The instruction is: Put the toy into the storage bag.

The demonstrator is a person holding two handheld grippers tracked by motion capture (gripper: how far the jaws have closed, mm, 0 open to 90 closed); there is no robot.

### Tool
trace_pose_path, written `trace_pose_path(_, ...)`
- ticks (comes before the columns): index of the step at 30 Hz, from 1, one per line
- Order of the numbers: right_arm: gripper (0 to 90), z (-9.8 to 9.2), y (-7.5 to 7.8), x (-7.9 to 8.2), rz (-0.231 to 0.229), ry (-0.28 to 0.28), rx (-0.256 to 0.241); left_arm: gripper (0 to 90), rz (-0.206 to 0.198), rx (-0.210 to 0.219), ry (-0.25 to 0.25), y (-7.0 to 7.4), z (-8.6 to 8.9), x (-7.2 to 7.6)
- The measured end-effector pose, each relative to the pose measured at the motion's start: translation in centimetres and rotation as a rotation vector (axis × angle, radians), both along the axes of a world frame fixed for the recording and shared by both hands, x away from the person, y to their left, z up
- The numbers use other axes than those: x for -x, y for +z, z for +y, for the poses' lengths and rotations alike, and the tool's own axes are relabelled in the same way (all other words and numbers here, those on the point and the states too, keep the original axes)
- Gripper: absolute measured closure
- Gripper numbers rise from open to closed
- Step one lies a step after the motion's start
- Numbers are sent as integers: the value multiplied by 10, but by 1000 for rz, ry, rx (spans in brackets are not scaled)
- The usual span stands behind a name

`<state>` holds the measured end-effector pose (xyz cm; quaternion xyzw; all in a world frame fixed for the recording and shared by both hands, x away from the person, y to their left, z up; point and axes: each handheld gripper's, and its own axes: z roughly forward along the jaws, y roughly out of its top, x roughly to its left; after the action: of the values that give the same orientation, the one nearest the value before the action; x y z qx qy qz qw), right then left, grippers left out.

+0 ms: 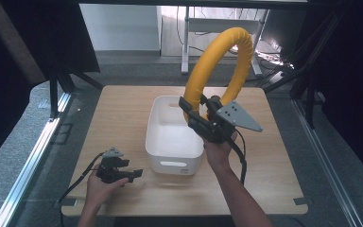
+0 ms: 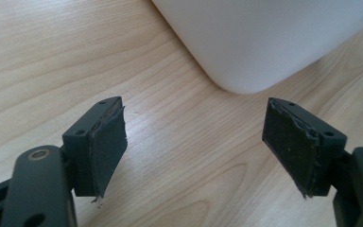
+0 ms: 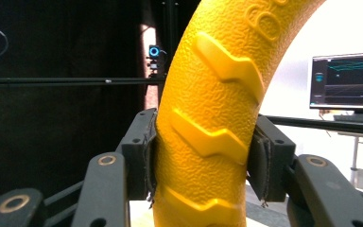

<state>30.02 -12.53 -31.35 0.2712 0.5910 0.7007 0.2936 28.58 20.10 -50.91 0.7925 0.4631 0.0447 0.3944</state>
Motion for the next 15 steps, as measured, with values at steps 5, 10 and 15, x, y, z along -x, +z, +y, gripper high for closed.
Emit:
trace_pose_path(5, 504, 10, 0, 1, -8, 16, 1, 225, 9, -12, 47, 0, 9, -1)
trace_pose_path(10, 504, 23, -1, 3, -14, 43, 0, 224, 13, 16, 52, 1, 9, -1)
trace_pose_path(15, 504, 36, -6, 4, -17, 62, 7, 225, 19, 29, 59, 1, 10, -2)
